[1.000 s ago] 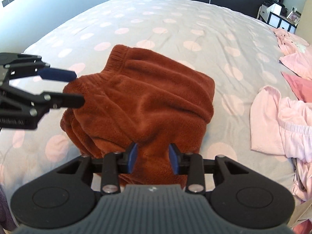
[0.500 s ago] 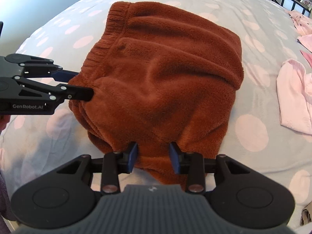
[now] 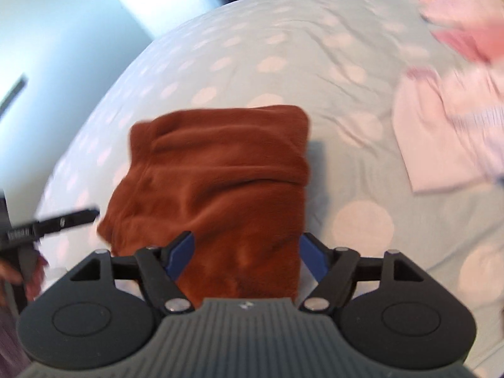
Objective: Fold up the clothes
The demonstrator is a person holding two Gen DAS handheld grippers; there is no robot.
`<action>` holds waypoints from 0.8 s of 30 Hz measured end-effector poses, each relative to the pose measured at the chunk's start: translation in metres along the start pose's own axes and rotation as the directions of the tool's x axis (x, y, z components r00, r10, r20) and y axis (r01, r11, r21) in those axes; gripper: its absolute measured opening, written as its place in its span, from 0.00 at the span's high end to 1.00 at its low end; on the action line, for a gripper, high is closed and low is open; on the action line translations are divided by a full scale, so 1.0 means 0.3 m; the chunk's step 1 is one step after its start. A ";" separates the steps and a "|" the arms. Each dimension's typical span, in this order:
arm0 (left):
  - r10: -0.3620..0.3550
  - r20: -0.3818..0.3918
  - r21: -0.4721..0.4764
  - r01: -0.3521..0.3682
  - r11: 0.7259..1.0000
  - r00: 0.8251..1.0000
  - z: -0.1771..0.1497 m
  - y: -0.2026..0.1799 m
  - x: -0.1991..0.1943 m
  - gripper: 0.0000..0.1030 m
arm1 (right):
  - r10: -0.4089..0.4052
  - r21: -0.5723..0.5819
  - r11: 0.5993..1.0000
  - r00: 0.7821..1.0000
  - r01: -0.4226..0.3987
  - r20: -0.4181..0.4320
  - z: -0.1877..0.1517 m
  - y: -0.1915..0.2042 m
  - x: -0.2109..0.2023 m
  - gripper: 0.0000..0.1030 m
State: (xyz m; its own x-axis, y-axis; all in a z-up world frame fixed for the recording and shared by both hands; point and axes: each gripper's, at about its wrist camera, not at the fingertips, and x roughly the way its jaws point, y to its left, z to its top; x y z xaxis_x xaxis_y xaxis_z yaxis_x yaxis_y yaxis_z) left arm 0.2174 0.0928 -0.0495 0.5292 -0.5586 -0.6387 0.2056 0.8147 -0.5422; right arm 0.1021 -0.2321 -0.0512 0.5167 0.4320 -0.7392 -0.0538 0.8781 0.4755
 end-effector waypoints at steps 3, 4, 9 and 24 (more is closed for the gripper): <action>-0.034 -0.003 -0.110 0.034 0.993 0.999 -0.011 0.093 0.023 0.28 | 0.045 0.119 0.992 0.999 -0.045 0.004 -0.010 -0.083 0.004 0.26; -0.048 -0.006 -0.142 0.047 0.989 0.999 -0.015 0.120 0.034 0.28 | 0.060 0.150 0.987 0.998 -0.061 0.009 -0.013 -0.105 0.003 0.26; -0.086 -0.021 -0.175 0.081 0.981 0.996 -0.016 0.155 0.094 0.28 | 0.105 0.230 0.968 0.994 -0.104 0.009 -0.009 -0.161 0.064 0.26; -0.228 -0.046 -0.326 0.201 0.924 0.973 -0.100 0.253 0.269 0.26 | 0.267 0.362 0.904 0.962 -0.227 -0.062 -0.034 -0.268 0.265 0.25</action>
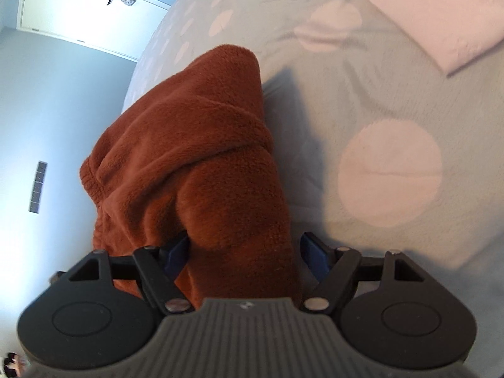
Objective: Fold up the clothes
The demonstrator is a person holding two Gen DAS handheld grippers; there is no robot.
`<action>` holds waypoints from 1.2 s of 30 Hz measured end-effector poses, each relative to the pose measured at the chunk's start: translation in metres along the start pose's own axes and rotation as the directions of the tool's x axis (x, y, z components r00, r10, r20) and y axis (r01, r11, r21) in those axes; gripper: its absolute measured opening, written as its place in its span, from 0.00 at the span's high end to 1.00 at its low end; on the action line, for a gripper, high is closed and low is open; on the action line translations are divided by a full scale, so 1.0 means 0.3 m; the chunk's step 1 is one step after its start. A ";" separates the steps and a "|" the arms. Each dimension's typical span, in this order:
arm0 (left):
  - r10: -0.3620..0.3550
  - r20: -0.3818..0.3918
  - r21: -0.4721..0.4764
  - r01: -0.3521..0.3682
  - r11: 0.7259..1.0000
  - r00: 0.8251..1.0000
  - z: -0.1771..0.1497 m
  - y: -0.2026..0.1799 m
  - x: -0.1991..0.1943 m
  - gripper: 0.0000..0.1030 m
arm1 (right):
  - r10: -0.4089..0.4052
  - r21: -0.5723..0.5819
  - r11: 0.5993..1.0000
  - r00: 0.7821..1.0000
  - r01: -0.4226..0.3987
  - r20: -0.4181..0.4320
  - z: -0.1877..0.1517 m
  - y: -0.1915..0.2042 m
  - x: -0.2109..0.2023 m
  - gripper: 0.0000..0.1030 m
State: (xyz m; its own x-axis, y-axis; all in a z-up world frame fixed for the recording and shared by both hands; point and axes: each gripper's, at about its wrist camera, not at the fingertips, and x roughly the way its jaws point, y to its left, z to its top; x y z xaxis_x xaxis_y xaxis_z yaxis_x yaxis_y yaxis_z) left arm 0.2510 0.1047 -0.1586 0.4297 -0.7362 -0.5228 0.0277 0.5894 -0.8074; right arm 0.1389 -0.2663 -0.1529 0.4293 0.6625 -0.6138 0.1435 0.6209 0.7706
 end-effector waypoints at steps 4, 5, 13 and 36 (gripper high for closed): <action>-0.025 0.015 -0.007 0.025 1.000 1.000 -0.007 0.008 0.022 0.26 | 0.036 0.011 0.999 0.999 -0.036 -0.004 0.004 -0.013 0.022 0.35; -0.030 0.017 -0.009 0.030 1.000 0.999 -0.010 0.007 0.027 0.27 | 0.044 0.016 0.999 0.999 -0.044 -0.004 0.004 -0.015 0.027 0.37; -0.071 0.023 -0.046 0.072 0.996 0.997 -0.031 -0.010 0.074 0.45 | 0.069 0.013 0.998 0.998 -0.069 0.012 -0.016 0.000 0.032 0.48; -0.122 0.199 0.053 0.114 0.992 0.972 0.048 -0.110 -0.384 0.61 | 0.253 -0.143 0.960 0.964 -0.241 0.076 -0.138 0.435 -0.116 0.58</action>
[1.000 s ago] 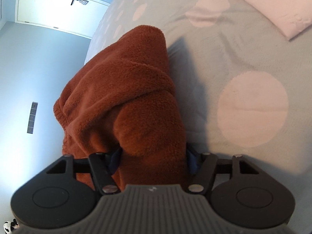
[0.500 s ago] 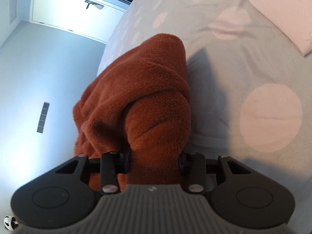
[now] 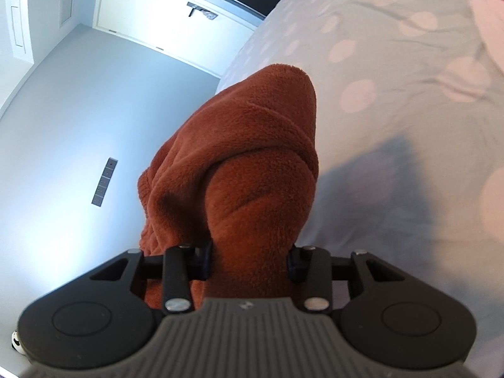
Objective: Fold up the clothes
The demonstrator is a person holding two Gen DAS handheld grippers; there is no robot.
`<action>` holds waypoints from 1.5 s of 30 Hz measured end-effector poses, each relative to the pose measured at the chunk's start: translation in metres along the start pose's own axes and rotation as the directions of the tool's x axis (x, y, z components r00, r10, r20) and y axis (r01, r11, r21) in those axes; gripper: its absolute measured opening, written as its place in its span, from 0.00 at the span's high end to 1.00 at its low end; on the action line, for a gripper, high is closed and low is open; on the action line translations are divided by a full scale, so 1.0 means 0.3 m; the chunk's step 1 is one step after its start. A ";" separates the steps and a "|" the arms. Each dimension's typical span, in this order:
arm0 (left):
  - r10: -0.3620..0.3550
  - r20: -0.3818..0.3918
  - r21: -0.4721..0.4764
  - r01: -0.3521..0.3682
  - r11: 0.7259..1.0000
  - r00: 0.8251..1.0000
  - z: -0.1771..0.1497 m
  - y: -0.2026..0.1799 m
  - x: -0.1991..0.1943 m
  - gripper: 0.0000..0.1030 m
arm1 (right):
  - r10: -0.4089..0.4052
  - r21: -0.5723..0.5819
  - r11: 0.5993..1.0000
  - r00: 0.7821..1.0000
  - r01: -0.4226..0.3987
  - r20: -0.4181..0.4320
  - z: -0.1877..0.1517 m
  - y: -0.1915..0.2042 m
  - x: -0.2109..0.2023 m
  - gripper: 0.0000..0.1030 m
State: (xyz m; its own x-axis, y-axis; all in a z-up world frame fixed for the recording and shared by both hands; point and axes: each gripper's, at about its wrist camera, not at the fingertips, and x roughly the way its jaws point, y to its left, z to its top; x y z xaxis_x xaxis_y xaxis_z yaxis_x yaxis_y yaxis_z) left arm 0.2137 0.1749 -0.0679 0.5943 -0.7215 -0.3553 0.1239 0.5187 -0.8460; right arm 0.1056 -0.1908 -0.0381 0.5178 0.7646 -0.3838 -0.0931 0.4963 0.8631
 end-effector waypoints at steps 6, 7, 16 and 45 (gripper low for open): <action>0.083 0.025 0.014 -0.084 0.996 0.996 0.142 0.042 -0.343 0.61 | 0.069 0.006 0.998 0.997 -0.069 -0.032 -0.159 0.216 0.238 0.58; 0.096 0.034 0.019 -0.097 0.995 0.995 0.164 0.054 -0.408 0.61 | 0.086 0.005 0.996 0.995 -0.086 -0.044 -0.188 0.254 0.285 0.58; 0.210 0.106 0.019 -0.213 0.977 0.972 0.361 0.224 -0.949 0.61 | 0.215 0.026 0.977 0.967 -0.213 -0.136 -0.465 0.555 0.765 0.58; 0.144 0.234 -0.057 -0.134 0.989 0.962 0.978 0.948 -0.622 0.60 | 0.183 -0.014 0.983 0.983 -0.183 -0.001 -0.219 0.436 1.556 0.57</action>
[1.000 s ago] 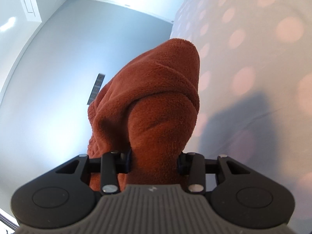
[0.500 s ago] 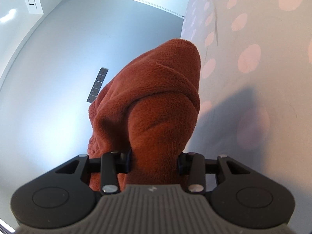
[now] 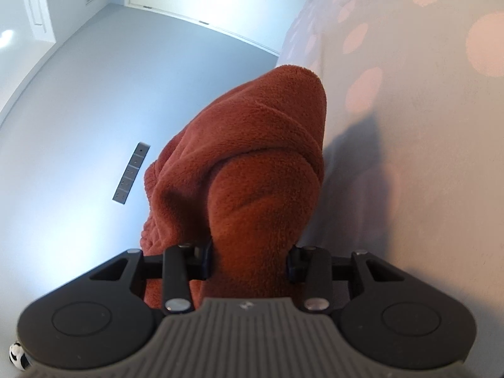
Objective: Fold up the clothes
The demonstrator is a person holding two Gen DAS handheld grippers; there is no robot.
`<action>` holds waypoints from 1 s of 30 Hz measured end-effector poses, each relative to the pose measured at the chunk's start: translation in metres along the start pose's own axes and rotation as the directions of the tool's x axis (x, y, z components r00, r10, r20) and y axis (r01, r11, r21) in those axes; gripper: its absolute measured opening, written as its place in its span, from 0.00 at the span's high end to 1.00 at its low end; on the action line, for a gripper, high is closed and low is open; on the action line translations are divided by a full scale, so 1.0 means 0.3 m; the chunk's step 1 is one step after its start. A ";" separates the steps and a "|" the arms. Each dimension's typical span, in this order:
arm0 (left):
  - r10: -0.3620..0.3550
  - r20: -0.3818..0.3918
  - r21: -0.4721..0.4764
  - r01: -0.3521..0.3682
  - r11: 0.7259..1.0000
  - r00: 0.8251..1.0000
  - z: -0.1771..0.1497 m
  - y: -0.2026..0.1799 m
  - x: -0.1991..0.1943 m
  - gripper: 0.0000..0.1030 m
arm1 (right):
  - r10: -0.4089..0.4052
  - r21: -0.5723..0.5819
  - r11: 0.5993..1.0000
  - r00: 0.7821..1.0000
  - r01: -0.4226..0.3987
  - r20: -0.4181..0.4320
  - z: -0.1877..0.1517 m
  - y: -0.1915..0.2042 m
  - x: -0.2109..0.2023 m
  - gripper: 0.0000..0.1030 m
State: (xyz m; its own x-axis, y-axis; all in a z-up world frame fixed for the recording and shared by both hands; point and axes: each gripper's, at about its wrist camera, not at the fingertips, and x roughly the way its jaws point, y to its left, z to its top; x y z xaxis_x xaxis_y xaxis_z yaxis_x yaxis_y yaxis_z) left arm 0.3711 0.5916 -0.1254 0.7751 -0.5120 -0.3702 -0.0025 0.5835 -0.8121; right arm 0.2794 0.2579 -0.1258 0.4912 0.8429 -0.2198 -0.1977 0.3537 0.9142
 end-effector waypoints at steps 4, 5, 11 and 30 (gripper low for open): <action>0.006 0.011 -0.006 -0.005 1.000 1.000 -0.016 0.038 0.035 0.60 | -0.013 0.025 1.000 1.000 0.014 -0.011 0.010 -0.055 0.015 0.57; 0.007 0.011 -0.008 -0.007 1.000 1.000 -0.020 0.042 0.037 0.59 | -0.012 0.026 1.000 1.000 0.013 -0.015 0.012 -0.062 0.015 0.57; 0.030 0.015 -0.044 -0.029 0.999 0.999 -0.040 0.064 0.018 0.50 | -0.055 0.040 0.998 0.998 0.057 -0.032 0.001 -0.073 0.005 0.39; 0.291 0.271 0.201 -0.349 0.915 0.918 -0.206 -0.424 -0.306 0.47 | -0.254 -0.333 0.906 0.965 0.261 0.065 0.067 0.067 -0.299 0.78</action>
State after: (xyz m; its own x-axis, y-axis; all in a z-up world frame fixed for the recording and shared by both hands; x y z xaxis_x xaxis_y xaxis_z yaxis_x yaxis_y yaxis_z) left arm 0.2612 0.5256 -0.0161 0.8816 -0.1296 -0.4539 -0.1460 0.8395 -0.5234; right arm 0.2485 0.1813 -0.0809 0.5797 0.6969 -0.4222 -0.3332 0.6756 0.6577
